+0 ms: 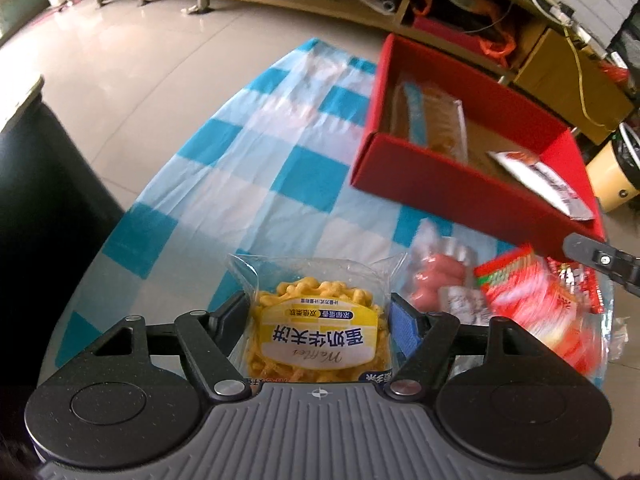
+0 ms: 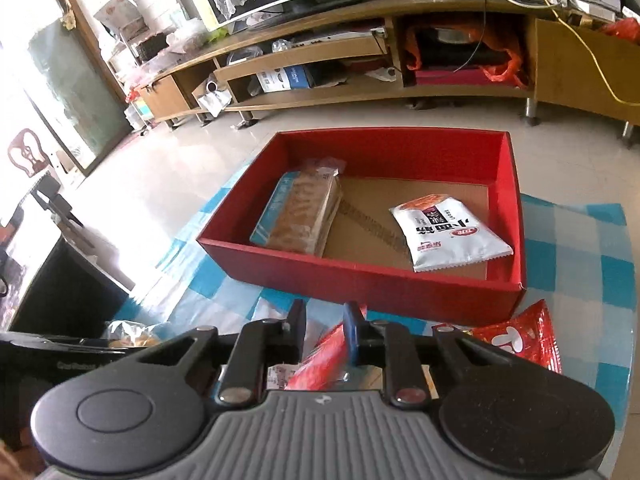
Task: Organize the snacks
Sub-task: 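Lift and carry the red packet and waffle bag with both tools over the red box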
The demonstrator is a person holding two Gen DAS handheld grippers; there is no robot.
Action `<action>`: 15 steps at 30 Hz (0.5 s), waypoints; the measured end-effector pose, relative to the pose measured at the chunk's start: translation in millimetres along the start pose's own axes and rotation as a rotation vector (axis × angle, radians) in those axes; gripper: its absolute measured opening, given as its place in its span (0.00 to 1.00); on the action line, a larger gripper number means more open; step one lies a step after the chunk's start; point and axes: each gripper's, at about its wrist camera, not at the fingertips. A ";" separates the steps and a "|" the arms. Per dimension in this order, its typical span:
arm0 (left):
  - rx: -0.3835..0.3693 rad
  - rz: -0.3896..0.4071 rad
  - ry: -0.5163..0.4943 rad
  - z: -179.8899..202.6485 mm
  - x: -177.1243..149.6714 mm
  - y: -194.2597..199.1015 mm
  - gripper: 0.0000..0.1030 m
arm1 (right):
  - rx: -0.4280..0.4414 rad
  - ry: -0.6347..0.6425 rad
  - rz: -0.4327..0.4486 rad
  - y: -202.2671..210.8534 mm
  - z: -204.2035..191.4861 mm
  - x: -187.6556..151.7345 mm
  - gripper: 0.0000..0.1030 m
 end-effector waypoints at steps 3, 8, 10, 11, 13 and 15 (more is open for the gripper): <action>0.000 -0.005 -0.012 5.3 1.6 -1.3 0.76 | -0.041 -0.002 -0.042 -9.5 4.4 -1.0 0.22; -0.014 -0.042 -0.019 4.6 -2.8 -9.4 0.76 | -0.053 -0.039 -0.126 -20.4 8.7 -12.5 0.24; -0.019 -0.052 -0.023 2.5 -4.9 -12.5 0.77 | -0.042 0.014 -0.156 -23.0 1.3 -19.2 0.35; -0.021 -0.059 -0.022 1.6 -5.9 -14.2 0.77 | -0.041 0.040 -0.168 -25.9 -3.9 -23.2 0.45; -0.029 -0.078 -0.017 0.5 -8.2 -18.4 0.77 | -0.026 0.087 -0.195 -35.3 -14.5 -32.1 0.51; -0.032 -0.089 -0.023 1.4 -10.3 -21.1 0.77 | -0.020 0.130 -0.234 -48.4 -24.5 -39.0 0.52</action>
Point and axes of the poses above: each gripper's, at about its wrist camera, not at the fingertips, and y roughly against the way its jaws point, z to its right, x to its top, and after that the axes turned 10 degrees about -y, right-handed
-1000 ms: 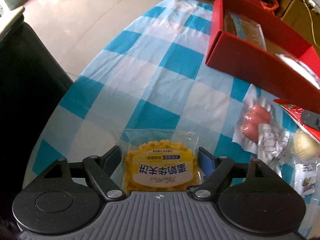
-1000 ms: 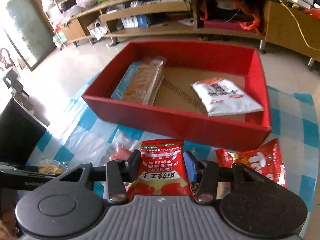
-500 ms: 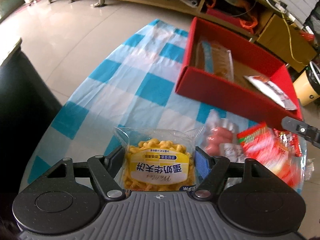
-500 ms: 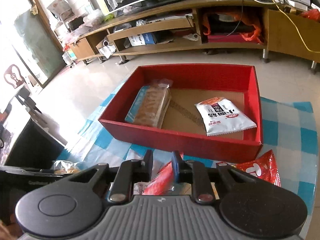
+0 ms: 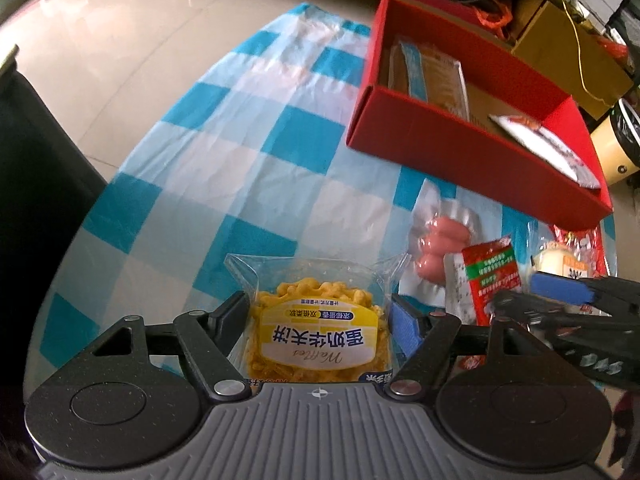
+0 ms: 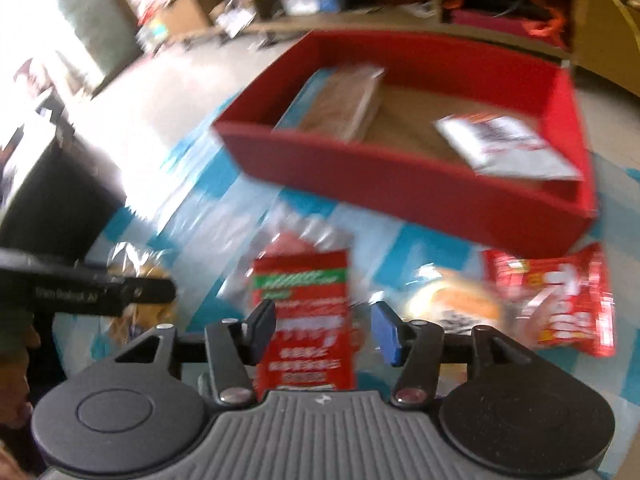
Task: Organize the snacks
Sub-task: 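Lift and carry the red packet and waffle bag with both tools over the red box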
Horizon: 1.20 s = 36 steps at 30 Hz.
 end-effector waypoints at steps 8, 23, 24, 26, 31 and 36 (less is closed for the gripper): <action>0.008 -0.018 -0.017 -0.8 -3.1 -7.0 0.77 | -0.027 0.070 -0.075 -23.7 -13.1 -7.8 0.67; 0.076 -0.055 -0.074 16.5 -16.2 -32.5 0.90 | -0.026 0.064 -0.043 -10.8 -3.6 -18.5 0.48; 0.083 -0.048 -0.090 19.9 -16.4 -30.6 0.85 | -0.025 0.062 -0.033 -7.1 -3.0 -18.1 0.48; 0.068 -0.039 -0.101 24.1 -15.7 -26.3 0.82 | -0.015 0.054 -0.013 1.1 -1.1 -16.6 0.47; 0.057 -0.025 -0.099 27.0 -13.6 -17.9 0.79 | 0.011 0.016 0.036 20.2 5.4 -11.1 0.47; 0.014 0.028 -0.082 24.3 -7.0 3.1 0.79 | 0.041 -0.011 0.082 37.8 8.6 -5.4 0.47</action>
Point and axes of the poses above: each gripper's, at about its wrist camera, not at the fingertips, and y roughly against the way its jaws point, z to its right, x to its top, and after that the axes turned 10 degrees about -y, right-handed
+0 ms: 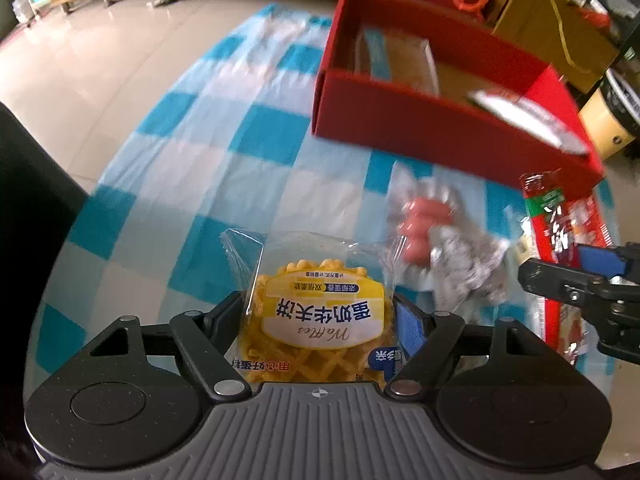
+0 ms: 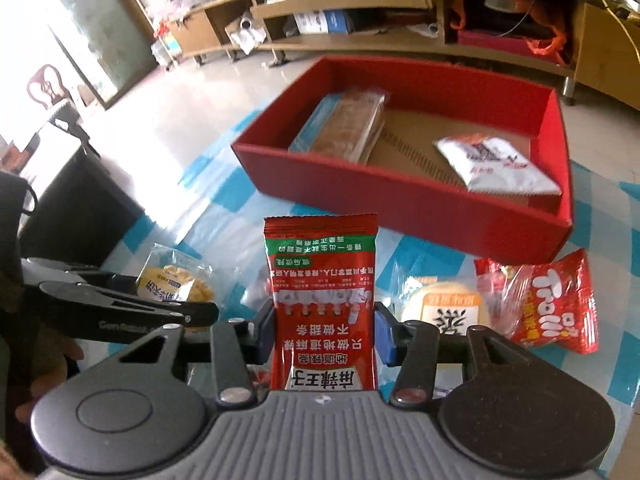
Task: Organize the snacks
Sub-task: 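Lift and carry the red packet and waffle bag with both tools over the red box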
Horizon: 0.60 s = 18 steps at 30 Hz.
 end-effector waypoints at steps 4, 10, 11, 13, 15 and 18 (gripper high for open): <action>-0.029 0.050 0.015 -1.3 7.3 17.5 0.79 | 0.018 -0.016 0.038 12.1 0.8 5.8 0.47; -0.048 0.108 0.026 2.1 30.1 32.4 0.79 | 0.022 -0.053 0.099 24.0 4.8 23.1 0.47; -0.047 0.121 0.026 4.1 36.0 35.0 0.79 | 0.021 -0.061 0.109 25.4 6.1 27.1 0.47; -0.049 0.142 0.021 8.4 48.4 38.5 0.79 | 0.018 -0.078 0.132 27.6 9.2 35.8 0.47; -0.050 0.168 0.014 13.7 62.8 40.8 0.79 | 0.010 -0.090 0.153 28.9 12.3 43.8 0.47; -0.037 0.199 -0.002 23.2 85.8 40.6 0.79 | 0.001 -0.123 0.185 30.9 21.6 57.8 0.47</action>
Point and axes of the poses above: each gripper's, at about its wrist camera, not at the fingertips, and y roughly against the way its jaws point, z to its right, x to its top, and after that the axes turned 10 degrees about -y, right-handed
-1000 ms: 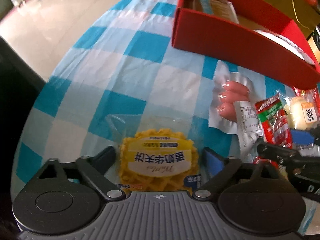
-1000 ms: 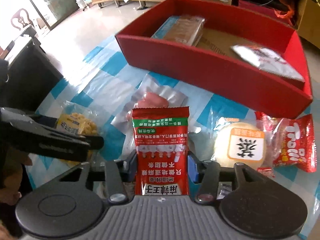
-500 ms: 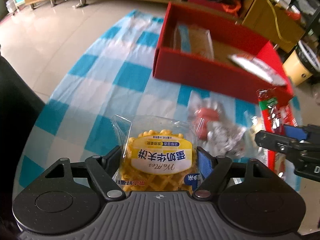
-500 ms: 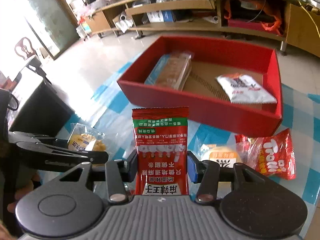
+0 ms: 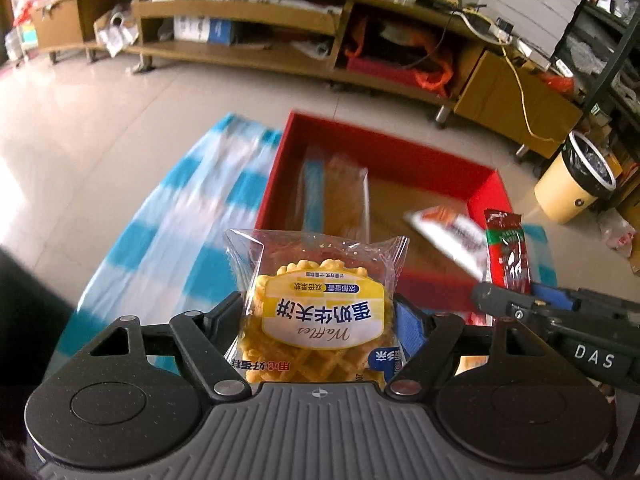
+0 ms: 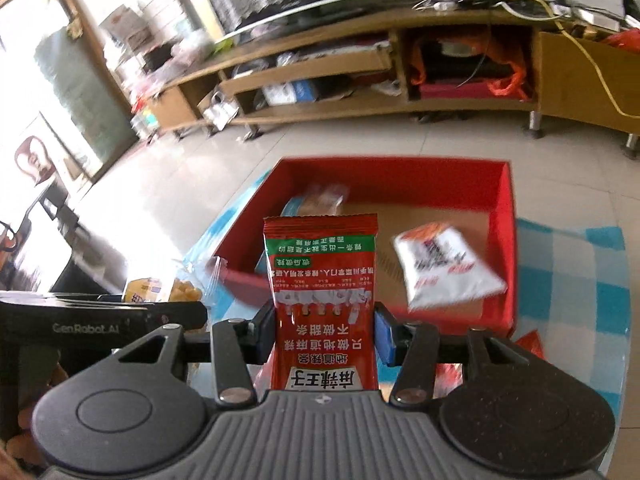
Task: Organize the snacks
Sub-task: 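Lift and carry the red packet and waffle bag with both tools over the red box, then lower and release the waffle bag from the left tool while the right tool releases the red packet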
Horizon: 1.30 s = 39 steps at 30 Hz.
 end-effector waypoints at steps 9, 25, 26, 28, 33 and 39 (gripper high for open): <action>0.039 0.015 -0.027 21.3 42.1 -38.5 0.79 | -0.060 -0.102 0.048 -21.3 32.7 36.9 0.47; 0.098 -0.023 -0.027 22.1 59.7 -81.9 0.80 | -0.128 -0.121 0.027 -70.1 54.9 55.4 0.47; 0.096 -0.024 -0.025 21.8 60.1 -83.0 0.80 | -0.137 -0.110 0.029 -72.3 53.9 55.3 0.47; 0.096 -0.024 -0.021 21.9 60.9 -85.1 0.80 | -0.149 -0.101 0.031 -75.3 53.4 56.1 0.47; 0.116 -0.017 -0.031 24.2 61.9 -87.3 0.84 | -0.175 -0.086 0.050 -79.6 54.7 57.4 0.48; 0.112 -0.013 -0.012 20.9 63.2 -87.2 0.87 | -0.187 -0.075 0.050 -84.3 56.4 62.3 0.51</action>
Point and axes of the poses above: each gripper's, at about its wrist camera, not at the fingertips, and y roughly against the way its jaws point, z to its right, x to its top, and after that the axes turned 10 degrees about -y, right-handed
